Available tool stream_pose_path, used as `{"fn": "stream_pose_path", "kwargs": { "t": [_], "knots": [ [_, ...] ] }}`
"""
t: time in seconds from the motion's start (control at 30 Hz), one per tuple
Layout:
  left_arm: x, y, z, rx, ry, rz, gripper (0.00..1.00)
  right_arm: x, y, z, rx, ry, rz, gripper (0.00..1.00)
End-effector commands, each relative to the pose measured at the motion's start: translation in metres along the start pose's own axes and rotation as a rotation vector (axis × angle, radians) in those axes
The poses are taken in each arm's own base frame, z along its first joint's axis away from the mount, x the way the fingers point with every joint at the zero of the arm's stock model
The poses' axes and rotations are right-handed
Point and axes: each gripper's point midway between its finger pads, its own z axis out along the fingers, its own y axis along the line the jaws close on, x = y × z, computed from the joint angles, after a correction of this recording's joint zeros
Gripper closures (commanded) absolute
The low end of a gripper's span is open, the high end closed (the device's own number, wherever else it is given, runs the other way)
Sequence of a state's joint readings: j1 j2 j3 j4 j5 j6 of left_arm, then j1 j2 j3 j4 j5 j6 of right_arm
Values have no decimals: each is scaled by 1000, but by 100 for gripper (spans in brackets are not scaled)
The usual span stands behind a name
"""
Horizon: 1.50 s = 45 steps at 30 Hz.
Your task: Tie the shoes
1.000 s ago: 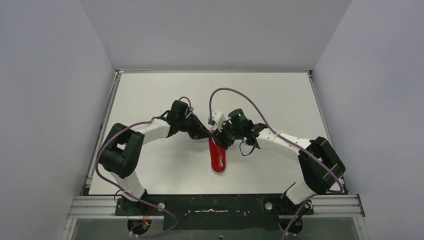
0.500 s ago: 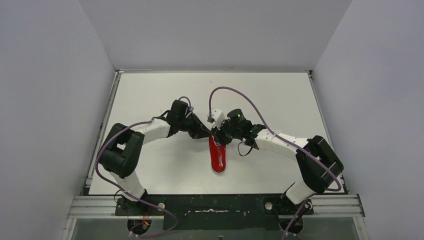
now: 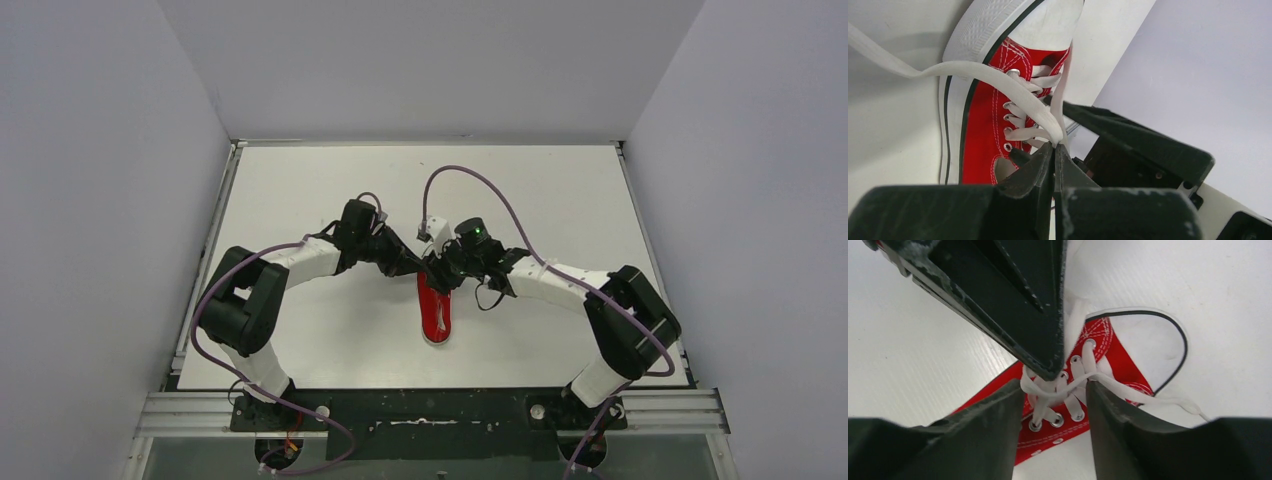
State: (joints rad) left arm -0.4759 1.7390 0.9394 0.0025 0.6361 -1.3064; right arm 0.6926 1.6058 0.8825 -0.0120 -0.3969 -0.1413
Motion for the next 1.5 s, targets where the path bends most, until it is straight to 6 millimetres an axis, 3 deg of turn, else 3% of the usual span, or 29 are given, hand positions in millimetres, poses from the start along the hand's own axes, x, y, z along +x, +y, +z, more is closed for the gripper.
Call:
{"fn": "stream_pose_path", "kwargs": {
  "t": [0.0, 0.2, 0.4, 0.57, 1.13, 1.47],
  "knots": [
    [0, -24, -11, 83, -13, 48, 100, -47, -12, -30, 63, -167, 58, 44],
    [0, -24, -11, 87, -12, 46, 100, -50, -1, -58, 7, -224, 188, 34],
    [0, -25, -10, 92, -6, 43, 100, -50, -18, -58, -83, -316, 416, 43],
    [1, -25, -9, 93, -1, 36, 100, -46, -21, -47, -149, -333, 490, 46],
    [-1, -26, -8, 102, 6, 25, 100, -46, -7, -21, -264, -300, 301, 39],
    [-3, -21, -9, 101, -1, 15, 100, -55, -15, -39, -176, -288, 218, 37]
  ]
}}
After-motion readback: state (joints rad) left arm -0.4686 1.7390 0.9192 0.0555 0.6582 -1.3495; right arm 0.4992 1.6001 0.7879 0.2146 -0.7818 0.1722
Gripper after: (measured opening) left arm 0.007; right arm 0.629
